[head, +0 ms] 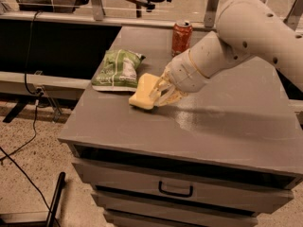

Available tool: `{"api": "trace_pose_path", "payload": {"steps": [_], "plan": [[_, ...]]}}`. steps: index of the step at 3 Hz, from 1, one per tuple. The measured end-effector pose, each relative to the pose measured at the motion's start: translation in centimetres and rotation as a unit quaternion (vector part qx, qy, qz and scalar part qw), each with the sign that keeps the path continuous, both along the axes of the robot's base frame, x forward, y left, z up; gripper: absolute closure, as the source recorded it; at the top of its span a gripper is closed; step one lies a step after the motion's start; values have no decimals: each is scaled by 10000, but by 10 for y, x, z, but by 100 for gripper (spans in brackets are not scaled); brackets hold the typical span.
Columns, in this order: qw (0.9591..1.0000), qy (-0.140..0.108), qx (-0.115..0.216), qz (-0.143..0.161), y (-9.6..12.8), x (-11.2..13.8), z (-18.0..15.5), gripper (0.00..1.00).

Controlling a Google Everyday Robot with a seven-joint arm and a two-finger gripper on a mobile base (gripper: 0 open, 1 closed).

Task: Move sponge near green jalapeno chip bag

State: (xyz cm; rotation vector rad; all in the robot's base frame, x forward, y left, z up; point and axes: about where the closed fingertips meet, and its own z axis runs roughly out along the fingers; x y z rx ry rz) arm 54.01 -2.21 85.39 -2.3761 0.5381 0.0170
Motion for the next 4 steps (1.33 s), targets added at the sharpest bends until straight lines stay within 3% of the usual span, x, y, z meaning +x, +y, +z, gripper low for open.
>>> {"api": "trace_pose_path", "payload": {"steps": [2, 4], "plan": [[10000, 12, -4, 30, 3, -1, -1, 5], [10000, 15, -4, 39, 4, -1, 8, 0]]}}
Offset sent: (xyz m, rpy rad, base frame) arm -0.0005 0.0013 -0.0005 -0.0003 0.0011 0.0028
